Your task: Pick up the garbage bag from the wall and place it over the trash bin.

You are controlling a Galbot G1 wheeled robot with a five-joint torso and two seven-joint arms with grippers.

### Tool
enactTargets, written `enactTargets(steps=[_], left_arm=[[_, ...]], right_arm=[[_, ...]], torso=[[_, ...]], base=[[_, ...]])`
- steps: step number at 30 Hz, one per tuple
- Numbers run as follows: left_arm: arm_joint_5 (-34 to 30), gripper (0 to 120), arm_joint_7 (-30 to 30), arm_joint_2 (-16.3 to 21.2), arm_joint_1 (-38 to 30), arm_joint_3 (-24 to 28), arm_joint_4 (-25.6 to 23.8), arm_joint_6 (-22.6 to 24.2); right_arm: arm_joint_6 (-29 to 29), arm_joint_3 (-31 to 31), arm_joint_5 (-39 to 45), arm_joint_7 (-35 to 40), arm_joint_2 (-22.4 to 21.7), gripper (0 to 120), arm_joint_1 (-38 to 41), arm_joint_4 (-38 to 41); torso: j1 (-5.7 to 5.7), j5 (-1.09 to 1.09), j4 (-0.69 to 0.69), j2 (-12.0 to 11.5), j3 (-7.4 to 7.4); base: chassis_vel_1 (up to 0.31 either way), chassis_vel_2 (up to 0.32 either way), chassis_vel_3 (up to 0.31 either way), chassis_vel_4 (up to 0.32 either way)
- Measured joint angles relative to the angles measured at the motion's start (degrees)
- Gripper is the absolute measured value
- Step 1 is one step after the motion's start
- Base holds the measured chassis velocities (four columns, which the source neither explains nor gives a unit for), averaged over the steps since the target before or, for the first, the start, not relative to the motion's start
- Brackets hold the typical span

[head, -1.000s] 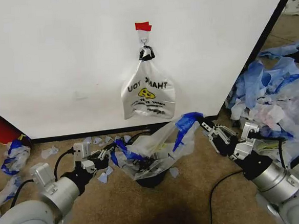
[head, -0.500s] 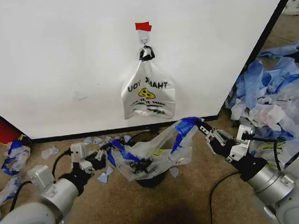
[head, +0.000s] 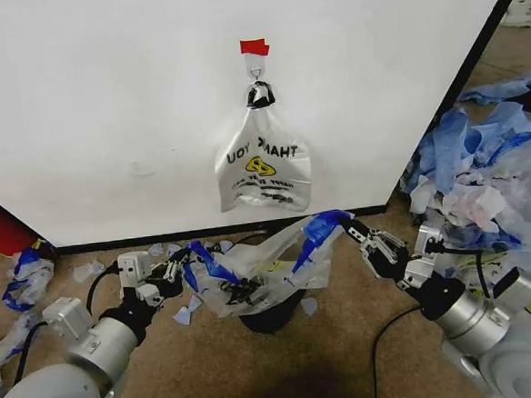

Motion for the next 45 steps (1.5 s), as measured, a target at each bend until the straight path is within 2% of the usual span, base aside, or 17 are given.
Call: enactTargets(steps=[7,10,22,25,29,45], left_arm=[[2.7,0,0.1,-2.6,0.5,0.8,1.1,-0.3],[6.2,0,0.9,-3.9,1.1,1.5,2.7,-0.7],[14.8,0,3.0,-9.3,3.1,7.1,7.0,-1.5],[17.3,0,3.8,-11.4,3.9,9.3,7.9,-1.7],[19.8,0,4.6,-13.0,3.8,11.9,9.6,-2.1],[23.3,0,5.8,-17.8,0.7,18.5,16.5,-3.7]], right_arm=[[0.5,-4.7,-0.8,-2.0,1.5,0,3.5,-4.2],[1.1,-6.1,-2.8,-2.9,2.3,0,4.2,-6.9],[5.5,-6.3,-13.3,-7.7,4.1,0,-2.0,-13.4],[6.5,-7.9,-16.1,-8.3,5.0,0,-2.4,-15.2],[7.5,-9.5,-18.6,-8.7,6.2,0,-2.7,-17.4],[8.5,-12.6,-20.3,-9.4,7.6,0,-0.7,-23.3]], torso=[[0.00,-0.02,-0.02,0.0,0.00],[0.00,-0.02,-0.01,0.0,0.00],[0.00,-0.03,-0.04,0.0,0.00],[0.00,-0.01,0.01,0.0,0.00],[0.00,-0.01,-0.02,0.0,-0.01],[0.00,-0.01,-0.01,0.0,0.00]], base=[[0.000,0.000,0.000,0.000],[0.000,0.000,0.000,0.000],[0.000,0.000,0.000,0.000],[0.000,0.000,0.000,0.000],[0.000,0.000,0.000,0.000],[0.000,0.000,0.000,0.000]])
